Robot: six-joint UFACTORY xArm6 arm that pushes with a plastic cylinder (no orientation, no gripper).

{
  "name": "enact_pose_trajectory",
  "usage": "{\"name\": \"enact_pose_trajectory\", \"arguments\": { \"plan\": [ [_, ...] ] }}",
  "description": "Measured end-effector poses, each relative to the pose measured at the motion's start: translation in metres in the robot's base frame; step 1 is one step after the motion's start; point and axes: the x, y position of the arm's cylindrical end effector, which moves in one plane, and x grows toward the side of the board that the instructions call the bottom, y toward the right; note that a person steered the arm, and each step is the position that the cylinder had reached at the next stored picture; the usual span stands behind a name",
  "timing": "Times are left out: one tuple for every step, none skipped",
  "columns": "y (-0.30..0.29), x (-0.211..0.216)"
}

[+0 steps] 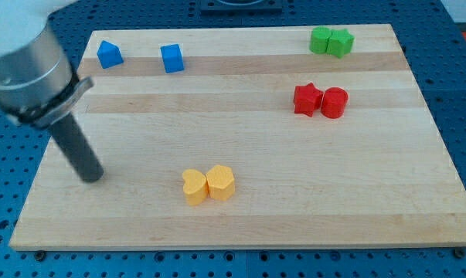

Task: Separate the yellow heart from the yellow hexagon

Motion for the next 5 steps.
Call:
{"name": "enact_pose_trajectory", "arguments": {
  "plan": [
    [-0.020, 0.037],
    [-0.031, 0.077],
    [0.022, 0.075],
    [0.106, 0.072],
    [0.121, 0.050]
  ]
}}
